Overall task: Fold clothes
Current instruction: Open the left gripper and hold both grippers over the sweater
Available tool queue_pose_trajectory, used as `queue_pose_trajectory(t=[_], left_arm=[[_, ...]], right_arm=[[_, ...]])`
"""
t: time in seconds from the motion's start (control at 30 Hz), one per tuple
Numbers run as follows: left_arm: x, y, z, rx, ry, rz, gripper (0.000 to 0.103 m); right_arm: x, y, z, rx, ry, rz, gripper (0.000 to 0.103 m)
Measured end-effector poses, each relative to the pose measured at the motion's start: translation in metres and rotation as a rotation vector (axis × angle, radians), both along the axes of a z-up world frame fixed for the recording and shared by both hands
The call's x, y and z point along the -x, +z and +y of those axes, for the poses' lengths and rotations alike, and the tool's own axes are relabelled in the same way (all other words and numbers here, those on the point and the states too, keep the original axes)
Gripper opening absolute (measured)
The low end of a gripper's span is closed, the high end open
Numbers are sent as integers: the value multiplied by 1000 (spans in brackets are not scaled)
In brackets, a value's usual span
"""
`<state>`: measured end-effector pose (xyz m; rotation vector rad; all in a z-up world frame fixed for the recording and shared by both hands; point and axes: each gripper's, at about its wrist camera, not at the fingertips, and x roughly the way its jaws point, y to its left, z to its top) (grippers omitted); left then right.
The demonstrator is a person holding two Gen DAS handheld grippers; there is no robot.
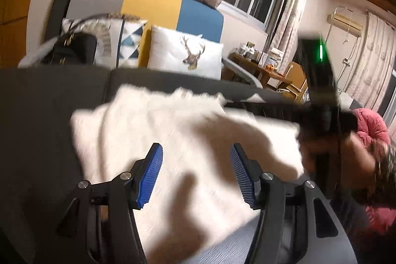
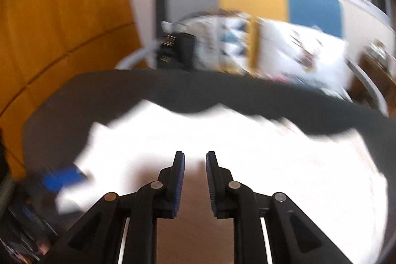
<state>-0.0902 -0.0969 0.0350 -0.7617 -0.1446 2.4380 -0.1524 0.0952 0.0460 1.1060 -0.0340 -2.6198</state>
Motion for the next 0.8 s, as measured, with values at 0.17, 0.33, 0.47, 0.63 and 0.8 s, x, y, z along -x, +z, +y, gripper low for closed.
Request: queue_pose_trajectory(t=[0.17,0.33,0.47,0.63,0.8], left_arm=[[48,9,50,147,62,4,68],[95,-17,79,292,116,-108,68],[108,-33,76,280,153,-160,73],[108,-40,72,249,154,-167,76],[109,-39,72,248,153,-161,77]], right_arm=[[12,-2,83,131,-151,-56,17],[24,-8,118,85,-264,-86,17],[26,-24,151,25,-425,-93,16],[22,-27,169,94,-490,-66,16],[-32,-7,210,415,-548,38,17]])
